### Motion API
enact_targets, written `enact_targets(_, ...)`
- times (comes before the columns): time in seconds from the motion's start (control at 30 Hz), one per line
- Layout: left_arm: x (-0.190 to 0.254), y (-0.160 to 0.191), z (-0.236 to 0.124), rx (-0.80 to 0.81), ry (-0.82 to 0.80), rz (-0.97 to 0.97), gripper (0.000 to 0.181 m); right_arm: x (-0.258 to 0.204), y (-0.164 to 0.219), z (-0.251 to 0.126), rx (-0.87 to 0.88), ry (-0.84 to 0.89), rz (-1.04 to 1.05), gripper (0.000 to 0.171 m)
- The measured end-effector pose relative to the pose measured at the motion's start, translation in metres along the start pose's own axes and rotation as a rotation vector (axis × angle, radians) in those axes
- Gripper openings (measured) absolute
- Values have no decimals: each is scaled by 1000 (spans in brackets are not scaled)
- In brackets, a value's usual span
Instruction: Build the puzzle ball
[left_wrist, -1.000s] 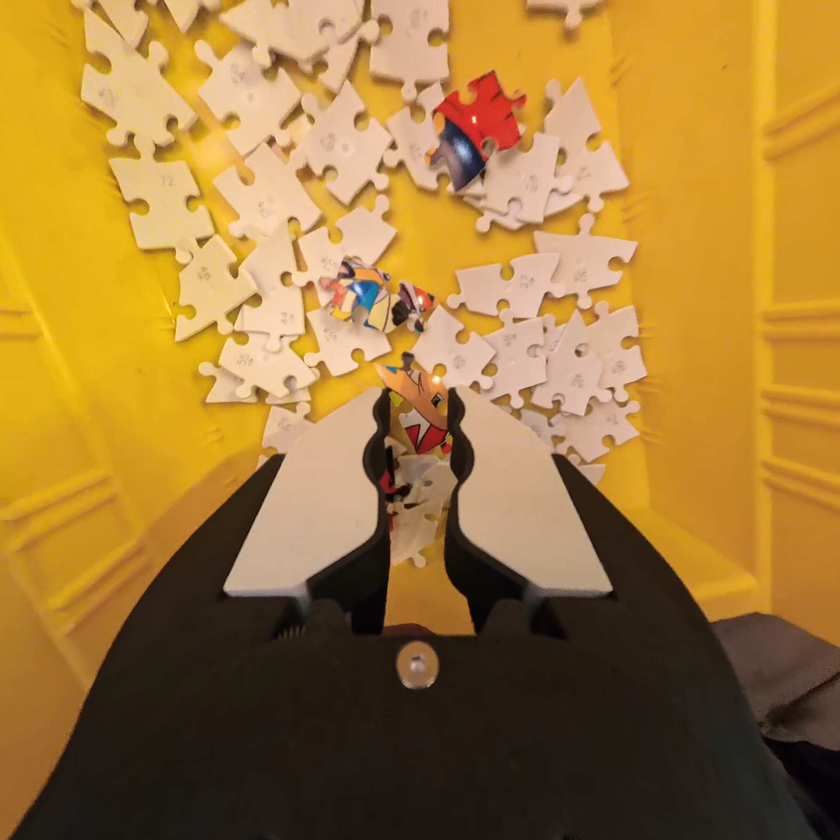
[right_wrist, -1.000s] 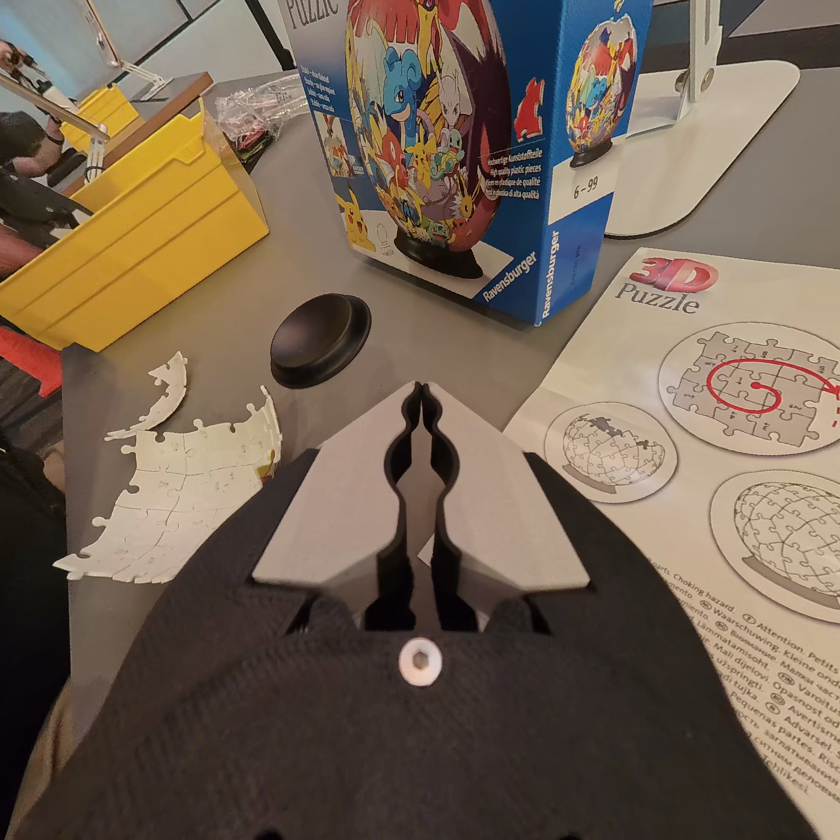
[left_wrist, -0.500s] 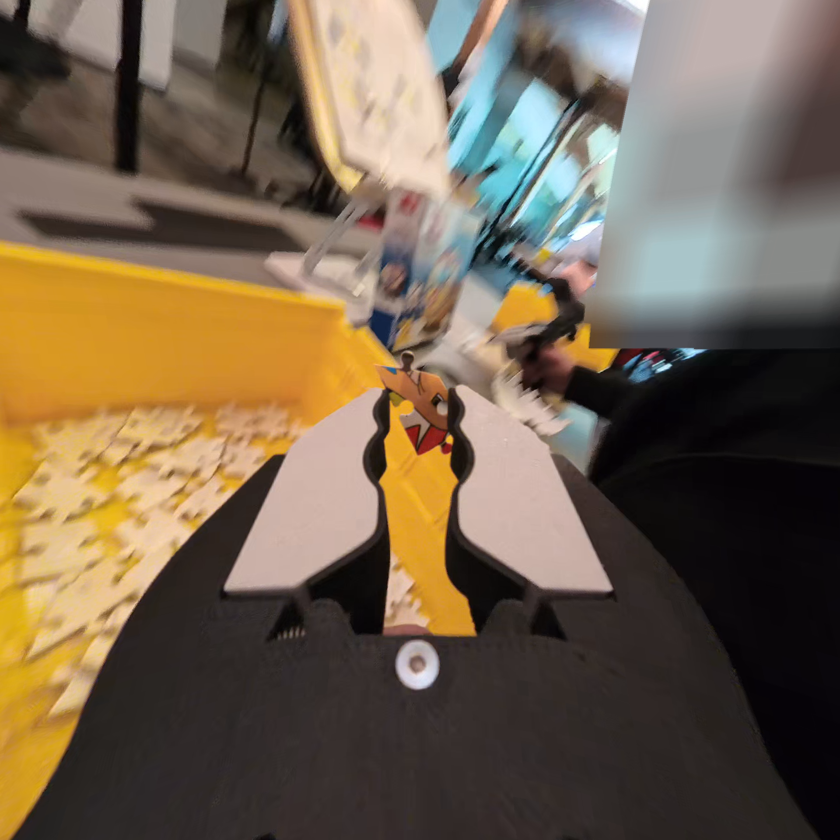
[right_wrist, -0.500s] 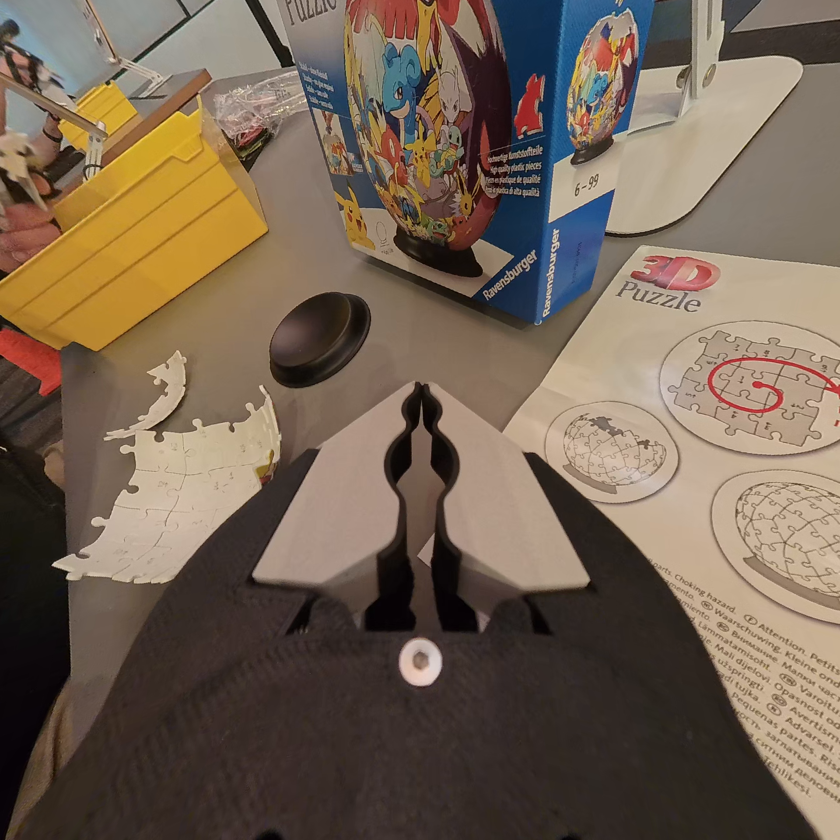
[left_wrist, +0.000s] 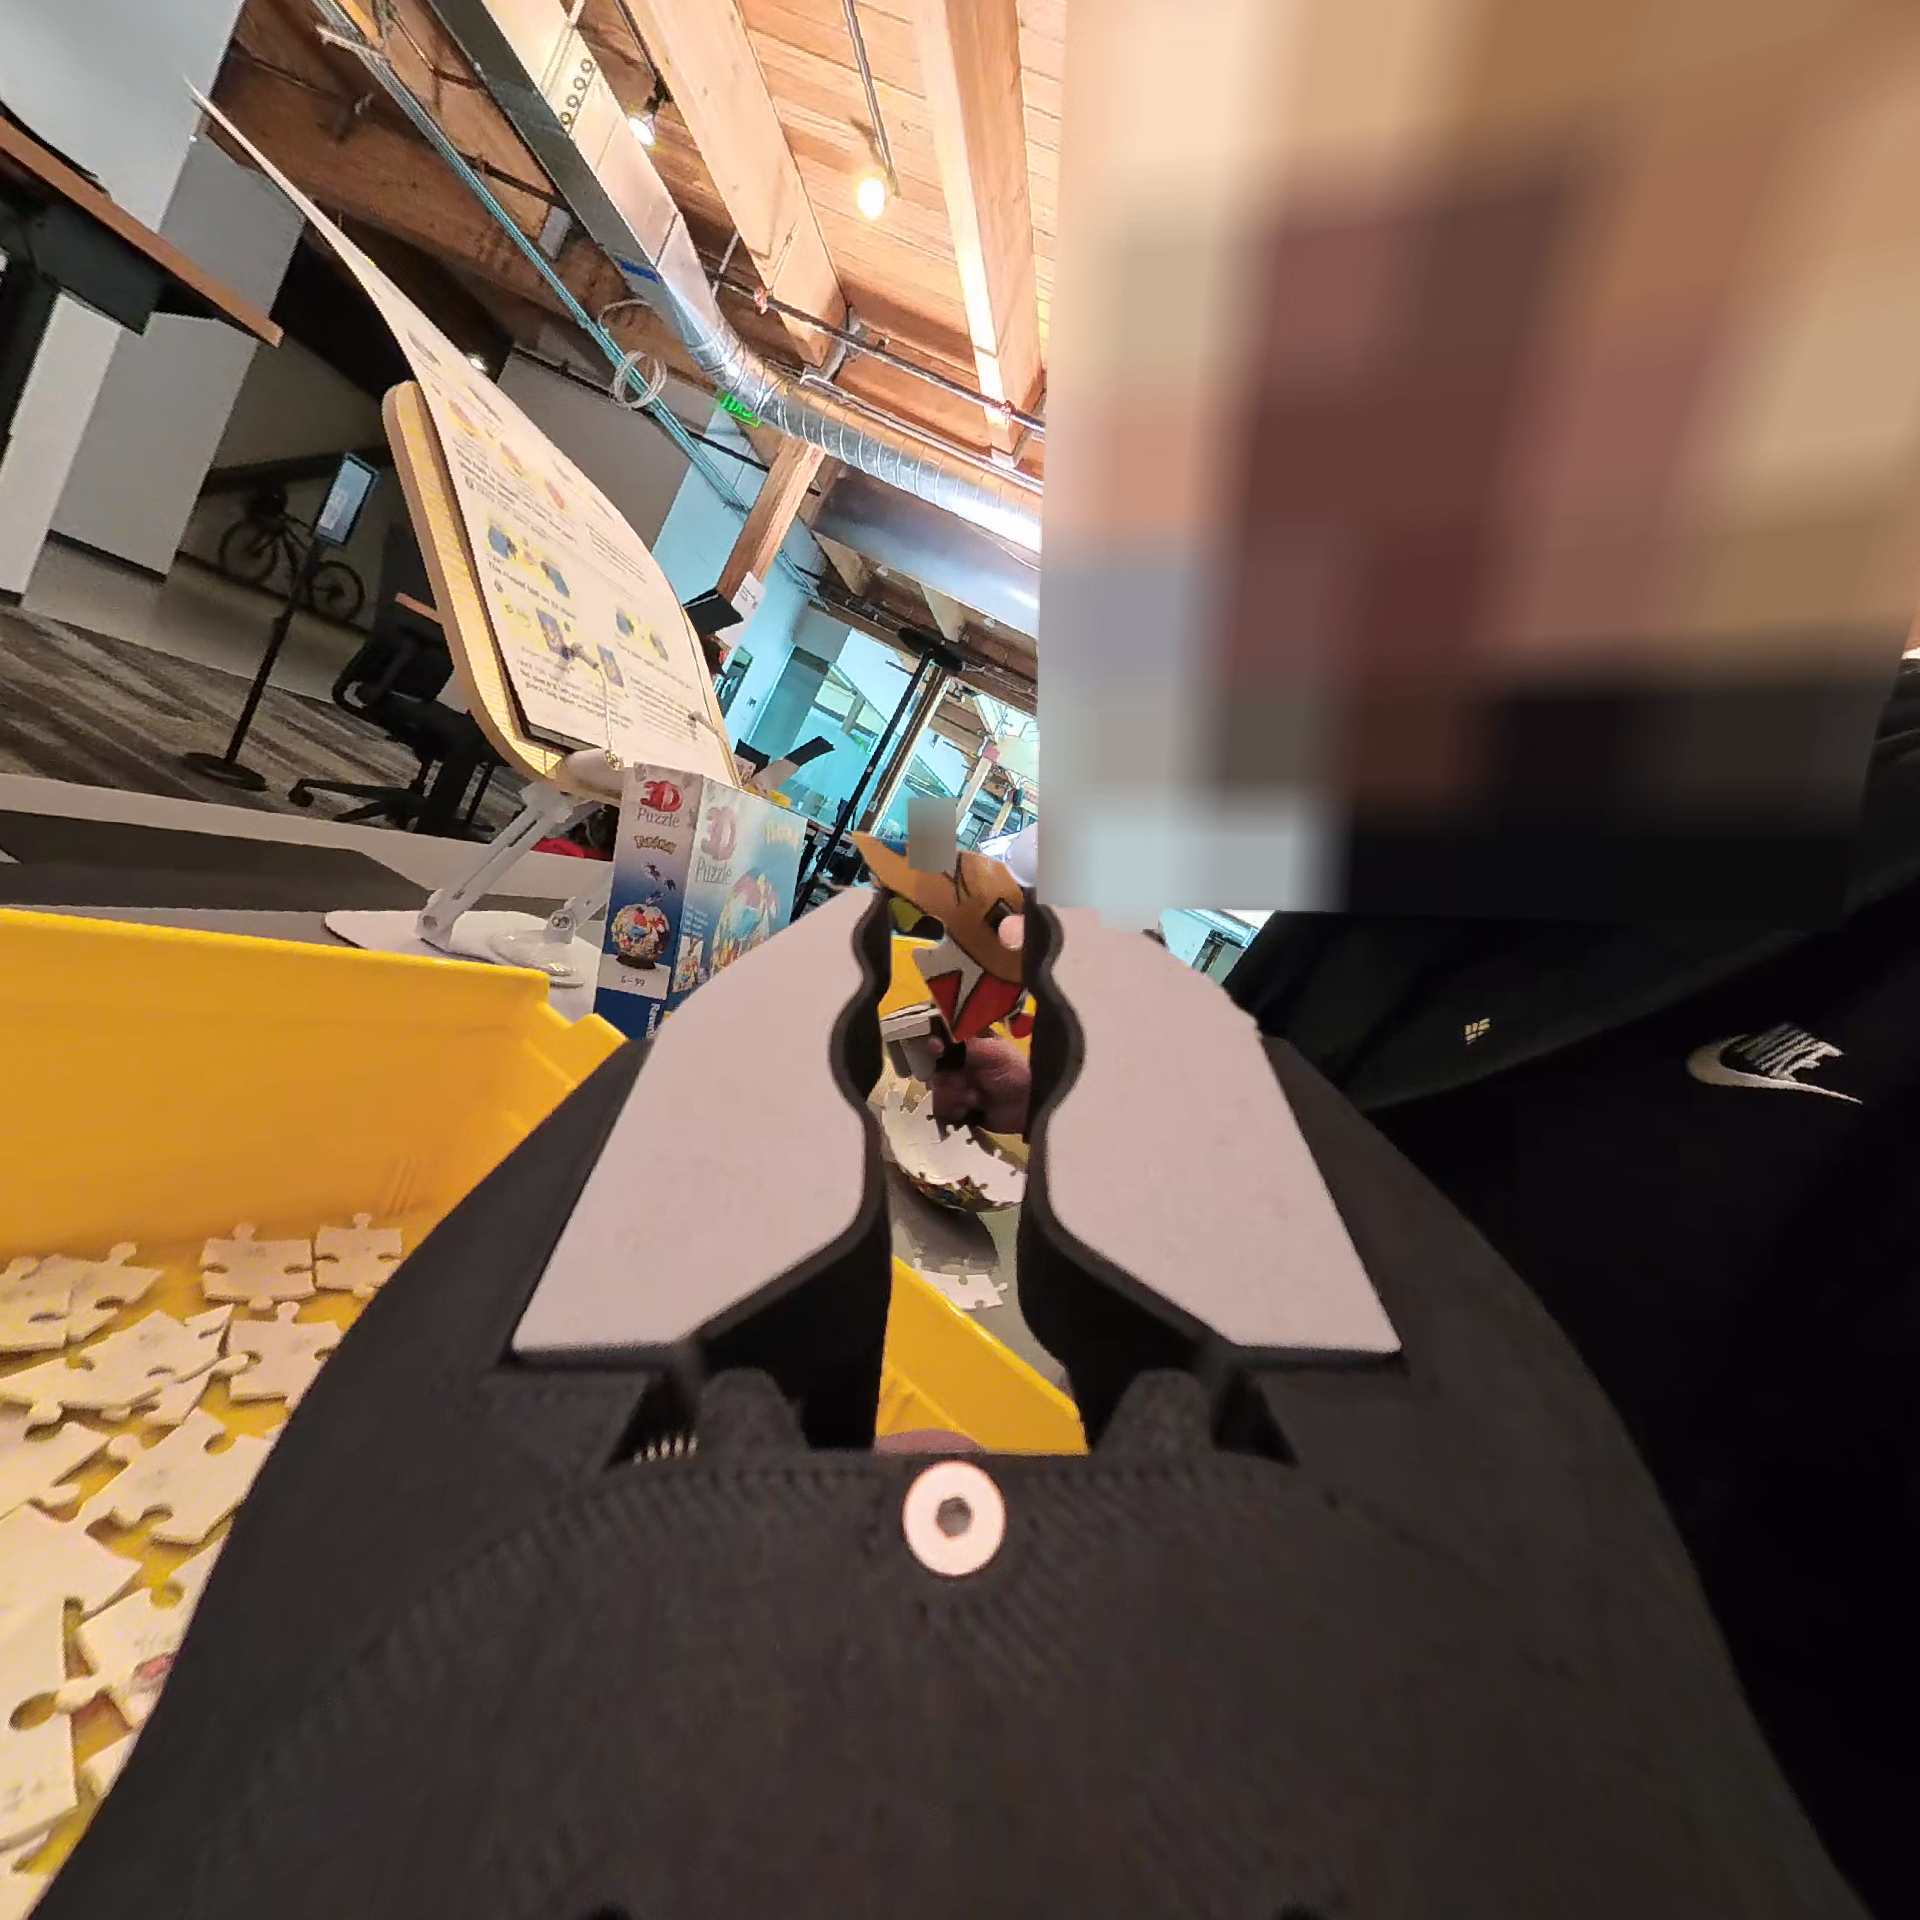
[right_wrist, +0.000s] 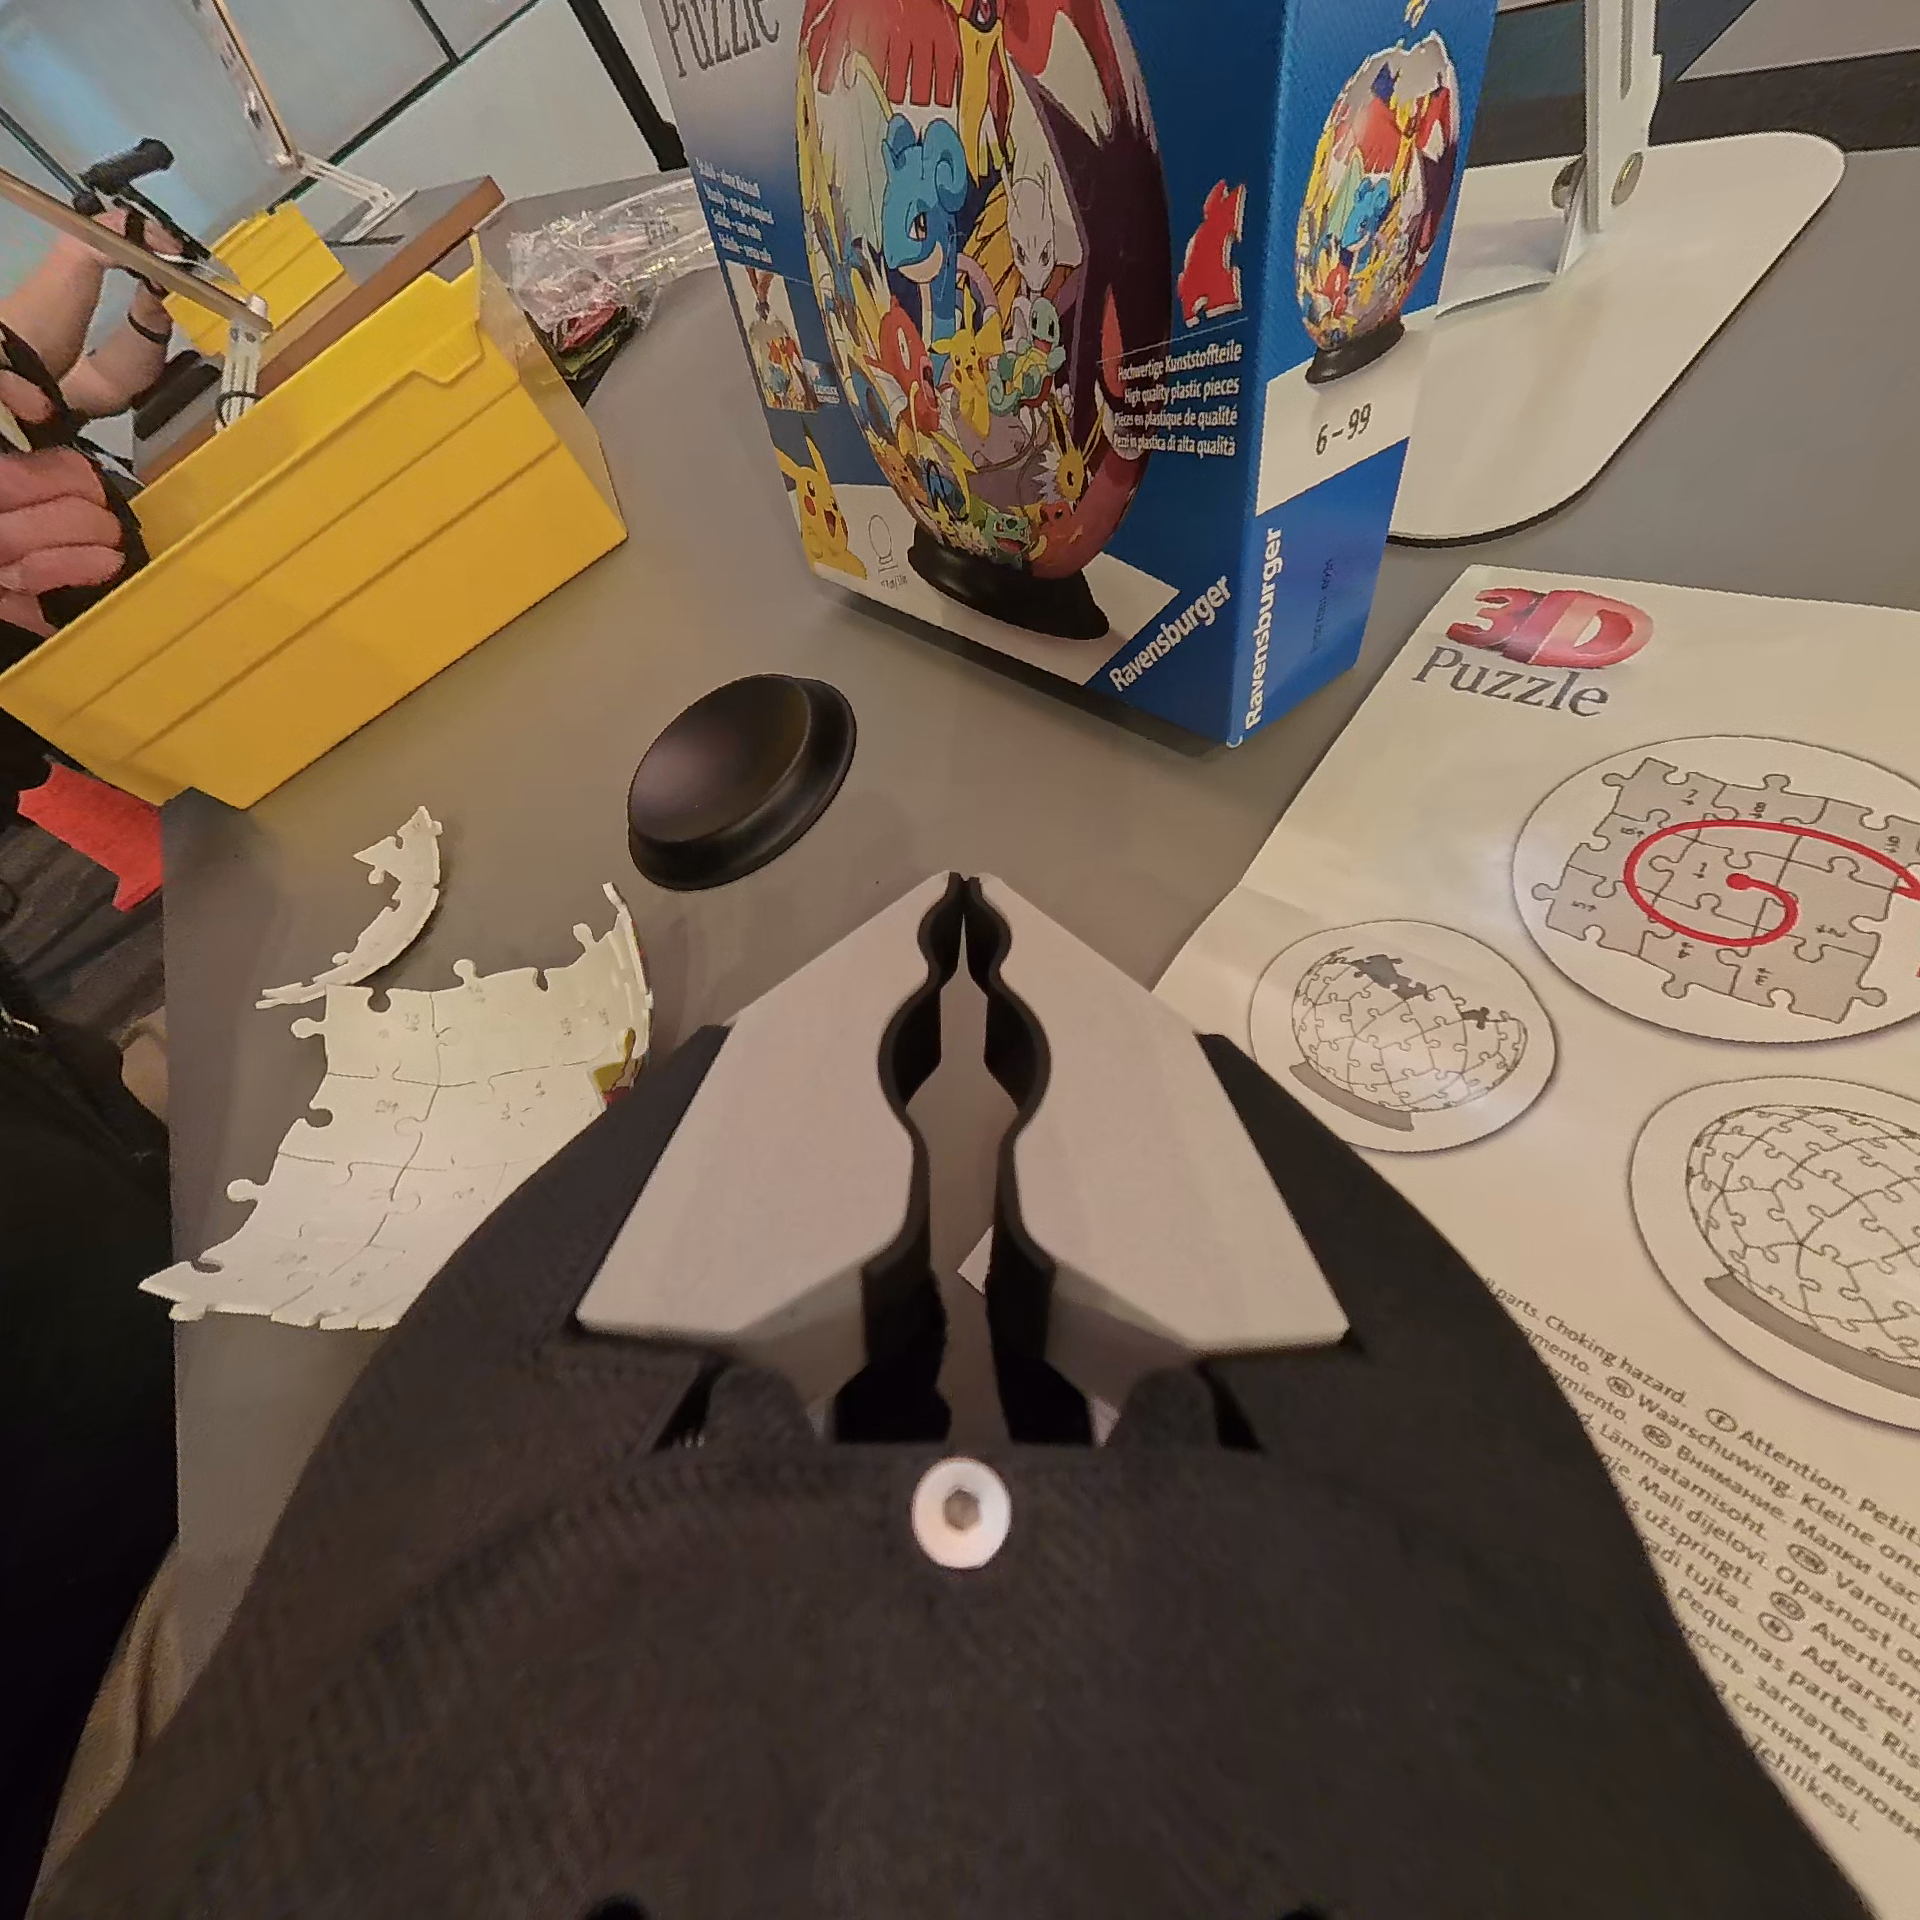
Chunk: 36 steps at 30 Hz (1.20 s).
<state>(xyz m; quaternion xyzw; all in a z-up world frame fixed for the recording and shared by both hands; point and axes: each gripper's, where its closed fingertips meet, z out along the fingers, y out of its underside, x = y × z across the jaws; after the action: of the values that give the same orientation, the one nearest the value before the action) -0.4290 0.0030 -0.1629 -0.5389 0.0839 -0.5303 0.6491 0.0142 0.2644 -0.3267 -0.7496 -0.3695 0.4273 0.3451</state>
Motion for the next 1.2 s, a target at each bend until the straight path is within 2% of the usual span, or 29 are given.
enact_targets(0.17, 0, 2, 1, -21, -9, 9, 24, 0, 0, 0, 1, -1, 1, 0)
enact_targets(0.23, -10, 8, 0, -84, -84, 15, 24, 0, 0, 0, 1, 0, 0, 0)
enact_targets(0.3, -34, 20, -3, -209, -265, 31, 24, 0, 0, 0, 0, 2, 0, 0)
enact_targets(0.37, -68, 45, -18, -462, -511, 52, 24, 0, 0, 0, -3, 3, 0, 0)
enact_targets(0.47, -99, 66, -38, -754, -762, 111, 26, 1, 0, 1, -4, 4, 0, 0)
enact_targets(0.53, -108, 63, -37, -797, -818, 139, 43, 1, 1, 1, -4, 5, -2, 0)
enact_targets(0.57, -111, 58, -39, -792, -852, 154, 42, 0, 0, 0, -3, 6, -3, 0)
enact_targets(0.67, -107, 57, -47, -848, -874, 131, 30, 0, 0, 0, -3, 6, -4, 0)
enact_targets(0.7, -104, 65, -56, -935, -899, 118, 25, 0, 1, 1, -4, 5, -3, 0)
enact_targets(0.8, -97, 94, -99, -1307, -1027, 145, 28, 1, 1, 1, -5, 3, 2, 0)
enact_targets(0.9, -90, 122, -121, -1553, -1023, 127, 36, 0, 0, 0, -4, 0, 2, 0)
enact_targets(0.97, -87, 138, -126, -1643, -983, 97, 42, 0, 0, 0, -3, -1, 1, 0)
enact_targets(1.03, -88, 141, -127, -1688, -991, 72, 37, 0, 0, 0, -1, -2, 0, 0)
enact_targets(1.13, -86, 143, -132, -1753, -968, 27, 20, 0, 0, 0, 1, -5, 0, 0)
enact_targets(1.2, -86, 145, -136, -1809, -972, 0, 20, 0, 0, 0, 2, -7, 2, 0)
